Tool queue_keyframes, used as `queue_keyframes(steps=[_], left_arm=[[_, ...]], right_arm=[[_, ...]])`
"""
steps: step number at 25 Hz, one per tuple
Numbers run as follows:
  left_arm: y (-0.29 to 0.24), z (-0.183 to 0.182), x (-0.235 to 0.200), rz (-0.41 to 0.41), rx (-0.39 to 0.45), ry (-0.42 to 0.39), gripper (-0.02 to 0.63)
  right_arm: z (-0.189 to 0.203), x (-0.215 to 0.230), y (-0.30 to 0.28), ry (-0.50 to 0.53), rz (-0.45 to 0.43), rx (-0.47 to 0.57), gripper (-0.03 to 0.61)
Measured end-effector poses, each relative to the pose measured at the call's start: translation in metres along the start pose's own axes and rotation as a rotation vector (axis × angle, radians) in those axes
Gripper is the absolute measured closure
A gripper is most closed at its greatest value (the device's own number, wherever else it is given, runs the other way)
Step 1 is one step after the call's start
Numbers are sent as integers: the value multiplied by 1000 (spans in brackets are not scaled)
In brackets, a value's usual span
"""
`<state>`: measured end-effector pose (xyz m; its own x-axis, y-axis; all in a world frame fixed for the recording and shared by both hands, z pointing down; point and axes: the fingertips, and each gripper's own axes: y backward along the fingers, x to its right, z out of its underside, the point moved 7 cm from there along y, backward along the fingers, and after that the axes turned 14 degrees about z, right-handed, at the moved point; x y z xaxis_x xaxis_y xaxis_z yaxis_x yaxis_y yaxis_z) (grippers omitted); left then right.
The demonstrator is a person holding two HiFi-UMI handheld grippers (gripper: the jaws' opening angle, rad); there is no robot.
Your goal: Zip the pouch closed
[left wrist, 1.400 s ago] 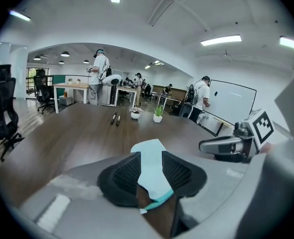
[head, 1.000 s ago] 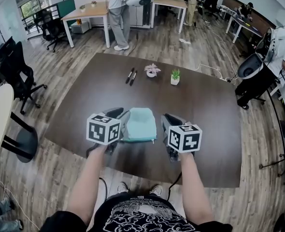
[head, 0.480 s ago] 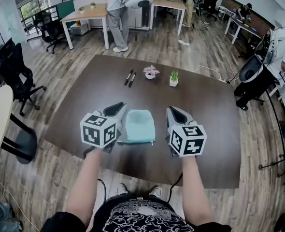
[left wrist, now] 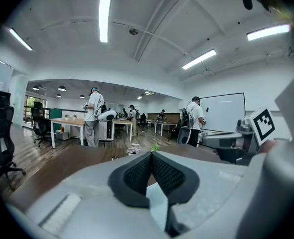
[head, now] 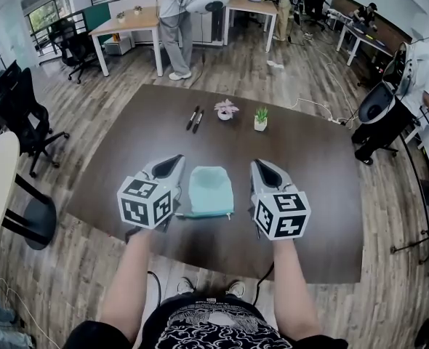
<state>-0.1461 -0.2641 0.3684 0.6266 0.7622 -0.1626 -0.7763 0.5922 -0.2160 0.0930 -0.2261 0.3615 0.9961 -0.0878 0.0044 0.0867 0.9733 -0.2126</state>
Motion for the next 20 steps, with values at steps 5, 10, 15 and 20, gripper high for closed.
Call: queue_keyframes(steps=[5,10,15,20], left_arm=[[0,2,-1,-8,-10,5,609],[1,6,-2,-10,-18,8,609],[0,5,-2,-8,-23,10,609],[-2,6,-1,-7,-23,12,609]], right_arm=[[2,0,0,0,0,-7,578],[4,-1,1,-5,-1,-7,578],[5,-1,0,-8,-1,-12,578],[6,2,0,-9,-2,-15,578]])
